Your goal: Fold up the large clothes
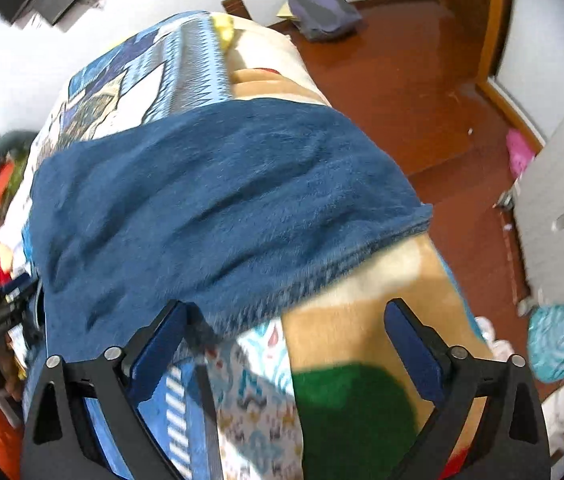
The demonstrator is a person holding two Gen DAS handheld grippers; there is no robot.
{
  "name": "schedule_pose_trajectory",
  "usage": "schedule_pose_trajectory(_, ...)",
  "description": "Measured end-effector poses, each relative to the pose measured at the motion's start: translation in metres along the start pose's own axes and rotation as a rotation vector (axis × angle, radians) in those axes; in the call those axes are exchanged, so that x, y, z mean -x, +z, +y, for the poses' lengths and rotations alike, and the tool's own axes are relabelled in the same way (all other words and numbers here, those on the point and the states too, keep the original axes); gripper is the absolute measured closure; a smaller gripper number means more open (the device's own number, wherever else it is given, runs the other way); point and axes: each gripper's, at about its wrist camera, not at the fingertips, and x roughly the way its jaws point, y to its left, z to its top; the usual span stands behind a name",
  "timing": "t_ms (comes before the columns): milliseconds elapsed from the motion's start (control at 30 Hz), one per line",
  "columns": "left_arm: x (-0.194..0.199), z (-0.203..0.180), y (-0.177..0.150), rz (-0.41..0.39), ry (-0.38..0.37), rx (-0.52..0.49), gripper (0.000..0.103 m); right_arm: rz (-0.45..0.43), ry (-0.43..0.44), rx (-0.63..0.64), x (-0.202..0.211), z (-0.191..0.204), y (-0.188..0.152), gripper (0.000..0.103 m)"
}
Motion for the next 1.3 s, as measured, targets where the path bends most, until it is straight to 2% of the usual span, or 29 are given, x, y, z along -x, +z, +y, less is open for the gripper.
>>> schedule_pose_trajectory(133, 0.0, 0.006, -0.003, 0.008, -0.036, 0.039, 0.013, -0.024, 0.041, -0.092, -0.011, -0.004, 0.015, 0.024)
schedule_pose_trajectory(233, 0.003, 0.007, -0.004, 0.001, -0.03, 0.04, 0.013, -0.051, 0.033, -0.106, -0.005, -0.005, 0.023, 0.05)
schedule_pose_trajectory(300, 0.007, 0.006, -0.005, -0.011, -0.021, 0.032, 0.013, -0.066, 0.016, -0.102, 0.003, -0.003, 0.026, 0.077)
schedule_pose_trajectory(367, 0.015, 0.007, -0.007, -0.034, -0.012, 0.025, 0.013, -0.086, 0.038, -0.102, 0.014, 0.002, 0.027, 0.086)
schedule_pose_trajectory(533, 0.047, 0.02, -0.009, -0.116, 0.001, 0.039, 0.013, -0.222, 0.047, -0.021, 0.064, 0.039, 0.034, 0.091)
schedule_pose_trajectory(667, 0.08, 0.041, -0.014, -0.195, 0.04, 0.061, 0.013, -0.336, 0.136, 0.052, 0.112, 0.082, 0.035, 0.093)
schedule_pose_trajectory(767, 0.102, 0.062, -0.023, -0.244, 0.087, 0.077, 0.013, -0.422, 0.211, 0.165, 0.143, 0.138, 0.03, 0.093)
schedule_pose_trajectory(833, 0.113, 0.074, -0.029, -0.267, 0.111, 0.089, 0.013, -0.437, 0.265, 0.223, 0.151, 0.173, 0.027, 0.093)
schedule_pose_trajectory(933, 0.132, 0.095, -0.042, -0.301, 0.139, 0.109, 0.013, -0.42, 0.345, 0.308, 0.149, 0.231, 0.02, 0.093)
schedule_pose_trajectory(1067, 0.155, 0.121, -0.065, -0.34, 0.194, 0.134, 0.013, -0.335, 0.397, 0.407, 0.118, 0.301, -0.001, 0.093)
schedule_pose_trajectory(1200, 0.166, 0.141, -0.09, -0.349, 0.223, 0.169, 0.013, -0.194, 0.4, 0.497, 0.06, 0.35, -0.041, 0.093)
schedule_pose_trajectory(1300, 0.168, 0.155, -0.106, -0.332, 0.239, 0.194, 0.013, -0.068, 0.354, 0.543, 0.009, 0.368, -0.075, 0.093)
